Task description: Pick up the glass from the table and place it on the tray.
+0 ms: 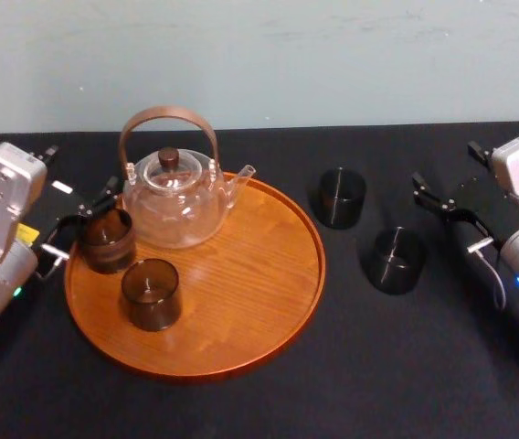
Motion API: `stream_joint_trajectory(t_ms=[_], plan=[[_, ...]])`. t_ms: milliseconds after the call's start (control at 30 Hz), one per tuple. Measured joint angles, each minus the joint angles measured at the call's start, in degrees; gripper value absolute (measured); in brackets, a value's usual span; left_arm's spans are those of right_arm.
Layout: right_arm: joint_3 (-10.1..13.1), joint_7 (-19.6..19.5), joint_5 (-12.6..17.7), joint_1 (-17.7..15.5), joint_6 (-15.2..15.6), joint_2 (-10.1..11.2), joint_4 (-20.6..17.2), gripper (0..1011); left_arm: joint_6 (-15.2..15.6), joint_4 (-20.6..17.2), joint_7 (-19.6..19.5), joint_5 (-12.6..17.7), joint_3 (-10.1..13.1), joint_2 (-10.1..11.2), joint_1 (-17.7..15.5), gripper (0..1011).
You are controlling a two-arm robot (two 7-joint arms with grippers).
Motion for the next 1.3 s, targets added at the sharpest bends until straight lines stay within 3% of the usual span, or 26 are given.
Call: stream_joint_trajectory(t_ms=[1300], plan=[[0.00, 0.00, 0.00, 0.00, 0.00, 0.00, 0.00, 1002, 0.00, 0.00, 0.00, 0.00, 0.00, 0.00, 0.00, 1001]])
